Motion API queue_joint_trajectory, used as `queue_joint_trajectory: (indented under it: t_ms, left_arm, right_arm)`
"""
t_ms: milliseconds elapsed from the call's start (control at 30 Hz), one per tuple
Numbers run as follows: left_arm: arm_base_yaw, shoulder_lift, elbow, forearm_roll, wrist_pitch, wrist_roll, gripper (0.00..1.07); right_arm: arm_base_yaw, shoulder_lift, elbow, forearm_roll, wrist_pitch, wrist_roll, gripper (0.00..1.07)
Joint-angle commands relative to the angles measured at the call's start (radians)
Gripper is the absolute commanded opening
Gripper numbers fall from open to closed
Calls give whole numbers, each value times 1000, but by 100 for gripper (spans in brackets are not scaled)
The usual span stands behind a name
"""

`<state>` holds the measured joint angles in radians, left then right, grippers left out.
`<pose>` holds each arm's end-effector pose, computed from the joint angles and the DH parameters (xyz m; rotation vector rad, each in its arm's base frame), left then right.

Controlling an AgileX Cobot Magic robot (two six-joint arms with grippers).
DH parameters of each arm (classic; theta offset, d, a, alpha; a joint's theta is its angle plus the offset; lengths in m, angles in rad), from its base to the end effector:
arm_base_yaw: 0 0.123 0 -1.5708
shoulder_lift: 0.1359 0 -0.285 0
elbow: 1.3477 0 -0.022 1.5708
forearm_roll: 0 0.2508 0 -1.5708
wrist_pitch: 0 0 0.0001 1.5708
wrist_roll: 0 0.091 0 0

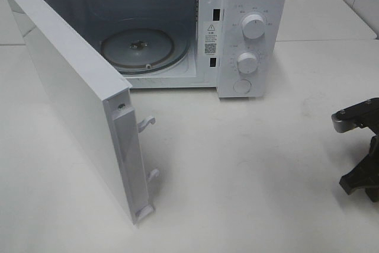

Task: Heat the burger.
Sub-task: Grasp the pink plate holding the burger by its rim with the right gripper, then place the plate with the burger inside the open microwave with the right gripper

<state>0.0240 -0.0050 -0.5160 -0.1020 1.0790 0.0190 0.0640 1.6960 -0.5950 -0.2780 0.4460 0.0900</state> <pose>-0.0083 -0.0084 0.2805 0.0020 2.0387 -0.0950 0.2363 0.0043 0.1074 -0.3288 2.9979 -0.1883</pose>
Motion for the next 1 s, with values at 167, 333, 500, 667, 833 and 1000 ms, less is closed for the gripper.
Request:
queue_joint_trajectory:
  t_ms: [167,333,500,667,833,1000]
  left_arm:
    - [2,-16,0,-5,-8,-1,98]
    - [2,-16,0,-5,-8,-1,98]
    - [2,-16,0,-5,-8,-1,98]
    - [2,-16,0,-5,-8,-1,98]
    - [2,-16,0,-5,-8,-1,98]
    - [2,-16,0,-5,-8,-1,98]
  right_arm:
    - [-2,16,1,4,23,26,0]
    - [-2,-28,-19,-5,74,59,0]
    - [7,-71,-19,-26,117,93,0]
    - [48,-109,-19,-85,140,151,0]
    - [101,-150,-19,-174,195,254,0]
    - [137,-197,-19,-206,235,287,0]
